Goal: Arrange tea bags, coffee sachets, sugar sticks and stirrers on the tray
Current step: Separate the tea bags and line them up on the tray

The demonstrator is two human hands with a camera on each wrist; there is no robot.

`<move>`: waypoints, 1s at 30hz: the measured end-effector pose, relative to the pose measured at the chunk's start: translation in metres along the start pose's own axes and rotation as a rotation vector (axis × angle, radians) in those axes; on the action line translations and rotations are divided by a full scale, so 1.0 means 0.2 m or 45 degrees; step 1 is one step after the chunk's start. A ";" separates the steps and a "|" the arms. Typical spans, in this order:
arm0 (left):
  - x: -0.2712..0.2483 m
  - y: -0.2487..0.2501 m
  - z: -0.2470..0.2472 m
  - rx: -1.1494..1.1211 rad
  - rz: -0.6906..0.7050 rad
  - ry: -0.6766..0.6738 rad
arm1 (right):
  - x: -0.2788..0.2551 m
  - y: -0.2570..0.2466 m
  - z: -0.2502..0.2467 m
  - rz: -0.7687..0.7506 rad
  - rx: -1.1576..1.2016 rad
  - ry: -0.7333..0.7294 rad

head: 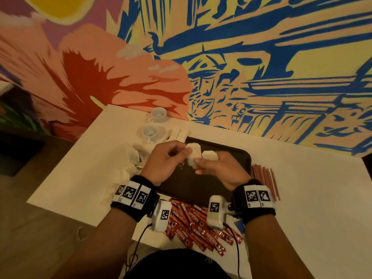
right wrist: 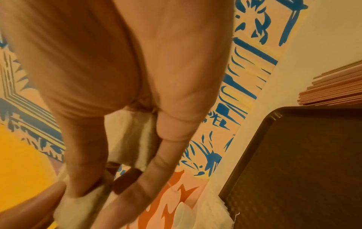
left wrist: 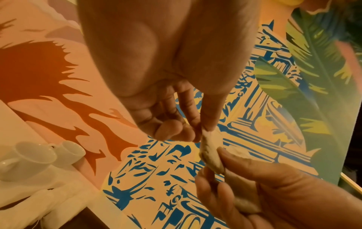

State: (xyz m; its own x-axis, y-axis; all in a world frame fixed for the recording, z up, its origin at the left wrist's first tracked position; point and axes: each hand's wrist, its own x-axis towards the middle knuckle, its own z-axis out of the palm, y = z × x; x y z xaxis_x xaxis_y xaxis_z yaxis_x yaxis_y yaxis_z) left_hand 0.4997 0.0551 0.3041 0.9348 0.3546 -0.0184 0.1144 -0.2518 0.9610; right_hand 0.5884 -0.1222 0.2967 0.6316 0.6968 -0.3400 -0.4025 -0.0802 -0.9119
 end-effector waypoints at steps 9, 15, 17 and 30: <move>-0.14 0.06 0.06 -0.001 -0.078 -0.086 | -0.13 0.00 -0.02 -0.158 -0.088 0.082; -0.19 0.10 0.10 -0.018 -0.128 -0.164 | -0.17 0.03 -0.03 -0.209 -0.196 0.206; -0.21 0.11 0.10 -0.024 -0.119 -0.191 | -0.18 0.03 -0.03 -0.221 -0.192 0.212; -0.25 0.11 0.01 0.010 -0.136 -0.243 | -0.15 0.06 0.04 -0.198 -0.197 0.131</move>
State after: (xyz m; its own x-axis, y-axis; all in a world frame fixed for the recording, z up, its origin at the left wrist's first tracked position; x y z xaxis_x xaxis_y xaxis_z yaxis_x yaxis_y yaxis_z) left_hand 0.4571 0.0303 0.3263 0.9638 0.2031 -0.1729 0.2184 -0.2290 0.9486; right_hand 0.5586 -0.1386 0.2976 0.7457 0.6333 -0.2069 -0.1935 -0.0912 -0.9768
